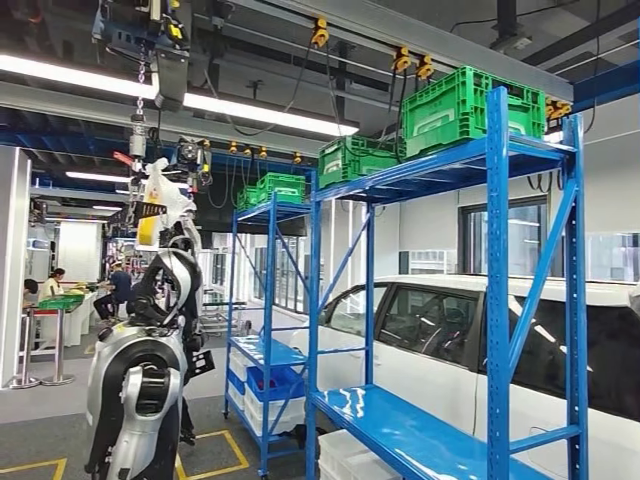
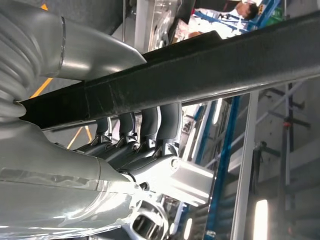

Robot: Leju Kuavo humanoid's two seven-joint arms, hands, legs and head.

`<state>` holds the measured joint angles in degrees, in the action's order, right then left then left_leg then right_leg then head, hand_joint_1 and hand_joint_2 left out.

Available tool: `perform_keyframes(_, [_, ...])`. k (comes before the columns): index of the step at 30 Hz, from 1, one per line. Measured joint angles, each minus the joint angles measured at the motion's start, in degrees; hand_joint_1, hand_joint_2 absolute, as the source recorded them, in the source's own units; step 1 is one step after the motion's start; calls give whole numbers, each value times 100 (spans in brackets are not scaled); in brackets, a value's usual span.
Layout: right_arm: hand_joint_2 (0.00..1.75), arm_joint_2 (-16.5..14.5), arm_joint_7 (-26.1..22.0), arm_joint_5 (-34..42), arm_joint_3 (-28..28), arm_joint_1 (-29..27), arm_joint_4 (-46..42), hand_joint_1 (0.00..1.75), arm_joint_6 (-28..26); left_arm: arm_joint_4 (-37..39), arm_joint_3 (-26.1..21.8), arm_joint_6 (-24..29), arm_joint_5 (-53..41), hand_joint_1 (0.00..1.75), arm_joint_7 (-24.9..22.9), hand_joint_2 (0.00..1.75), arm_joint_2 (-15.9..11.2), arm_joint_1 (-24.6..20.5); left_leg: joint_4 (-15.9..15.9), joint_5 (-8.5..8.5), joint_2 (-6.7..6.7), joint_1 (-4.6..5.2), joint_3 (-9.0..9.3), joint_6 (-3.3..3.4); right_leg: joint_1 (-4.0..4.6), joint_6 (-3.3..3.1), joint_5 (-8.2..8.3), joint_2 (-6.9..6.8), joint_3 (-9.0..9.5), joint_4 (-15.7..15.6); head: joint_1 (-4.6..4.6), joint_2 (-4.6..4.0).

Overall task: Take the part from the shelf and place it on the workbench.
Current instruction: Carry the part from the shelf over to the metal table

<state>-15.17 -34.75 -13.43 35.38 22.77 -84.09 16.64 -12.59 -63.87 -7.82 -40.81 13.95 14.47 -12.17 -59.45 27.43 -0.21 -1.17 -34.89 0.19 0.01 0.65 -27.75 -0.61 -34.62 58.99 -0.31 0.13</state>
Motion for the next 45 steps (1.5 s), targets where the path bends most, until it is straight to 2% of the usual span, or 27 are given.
perform_keyframes(2, [175,2,0,0,3,6,-1,175,-1,0,-1,0,0,0,1,175,-1,-8,13,-16,-6,-13,3,60,-16,54,-233,4,-134,327,-1,0])
perform_keyframes(4, [175,13,0,-1,5,7,2,175,-1,0,-2,0,0,0,0,175,-1,-9,11,-14,-7,-7,2,90,-23,80,-577,6,-442,1029,-1,0])
perform_keyframes(5, [175,21,0,-1,7,1,4,175,-1,0,-2,0,0,0,0,175,-2,-5,10,-13,-8,-1,2,94,-24,83,-682,7,-587,1346,-2,0])
perform_keyframes(6, [175,28,0,-1,7,-4,7,175,-1,0,-2,0,0,0,-1,175,-3,-1,9,-12,-13,4,3,95,-24,80,-692,8,-661,1504,-2,0])
perform_keyframes(7, [175,33,0,-1,8,-8,8,175,-1,0,-2,0,0,0,-1,175,-4,0,8,-11,-23,10,6,96,-23,70,-596,13,-633,1445,-2,0])
perform_keyframes(8, [175,34,0,-1,8,-8,7,175,-1,0,-2,0,0,0,-1,175,-5,-1,8,-10,-37,15,11,95,-20,50,-416,23,-505,1175,-1,0])
perform_keyframes(9, [175,34,0,-1,9,-4,7,175,-1,0,-2,0,-1,0,-1,175,-4,-4,9,-10,-52,16,14,94,-13,17,-219,50,-323,778,-1,0])
perform_keyframes(10, [175,33,0,-1,10,0,6,175,-1,0,-2,1,-1,0,0,175,-3,-10,8,-12,-67,23,9,87,-3,-15,-69,81,-155,418,-1,0])
perform_keyframes(11, [175,33,0,-1,10,3,5,175,-1,0,-2,1,-2,0,0,175,-2,-13,8,-15,-76,25,-1,75,11,-43,13,107,-37,154,1,1])
perform_keyframes(12, [175,33,0,-1,10,3,5,175,-3,0,-3,2,-4,0,0,175,-1,-13,10,-20,-82,24,-15,55,23,-64,30,128,18,18,1,2])
perform_keyframes(14, [175,31,0,-1,9,1,5,175,-7,0,-3,2,-11,0,-1,175,1,-5,32,-35,-87,20,-21,-4,33,-92,23,128,35,-43,3,2])
perform_keyframes(16, [175,20,-1,2,9,4,2,175,-12,0,-4,2,-17,0,0,175,1,-5,-41,54,-76,22,-46,-59,5,-144,58,103,61,-108,3,0])
perform_keyframes(18, [175,8,-4,2,9,7,2,175,-15,0,-3,2,-17,0,1,175,-1,-11,-506,354,-60,16,-244,-93,-20,-185,82,70,79,-150,3,0])
perform_keyframes(20, [175,6,-7,-1,9,-5,7,175,-16,0,-3,2,-17,0,0,175,-2,-1,-1215,665,-53,5,-556,-123,-20,-194,81,51,76,-147,3,0])
perform_keyframes(21, [175,7,-7,-1,9,-13,11,175,-16,0,-3,2,-17,0,-1,175,-3,8,-1423,706,-48,1,-648,-138,-20,-193,80,45,75,-143,3,0])
perform_keyframes(22, [175,7,-7,-1,9,-19,15,175,-16,0,-4,2,-17,0,-1,175,-4,13,-1424,638,-42,-6,-644,-150,-21,-191,78,43,76,-139,3,0])
perform_keyframes(23, [175,7,-6,-1,9,-21,19,175,-16,0,-4,2,-17,0,-1,175,-6,14,-1206,474,-34,-16,-539,-158,-22,-184,73,44,79,-134,3,0])
perform_keyframes(25, [175,7,-6,-1,9,-18,24,175,-16,0,-3,2,-18,0,-1,175,-11,2,-474,106,-5,-32,-192,-165,-8,-149,50,50,75,-105,2,0])
perform_keyframes(27, [175,7,-7,4,9,-14,29,175,-10,0,-3,1,-20,0,-3,175,-11,-6,-34,-15,13,-38,-3,-130,25,-106,23,57,37,-56,-1,1])
perform_keyframes(31, [175,7,-10,34,14,-9,59,175,28,0,-4,-2,-36,0,-6,175,-7,12,31,7,-17,-31,1,-82,40,-167,34,54,20,-56,-2,0])
perform_keyframes(35, [175,-12,-7,51,36,-5,141,175,57,0,-4,-51,-55,0,50,175,-7,-6,29,11,-24,-9,1,-47,27,-150,55,51,43,-98,-2,0])
perform_keyframes(38, [175,-61,26,57,86,-4,229,175,67,0,-4,-135,-49,0,84,175,-8,-11,26,15,-24,11,0,-27,11,-113,63,50,43,-104,-2,0])
perform_keyframes(41, [175,-110,69,52,153,-7,303,175,51,0,-4,-212,-12,0,86,175,-17,5,23,17,-24,20,0,-23,-2,-42,59,50,41,-107,-2,0])
perform_keyframes(45, [175,-144,122,-82,215,-13,350,175,-133,0,-6,-252,19,0,109,175,-35,44,17,19,-24,24,1,-2,-11,5,71,45,46,-126,-1,0])
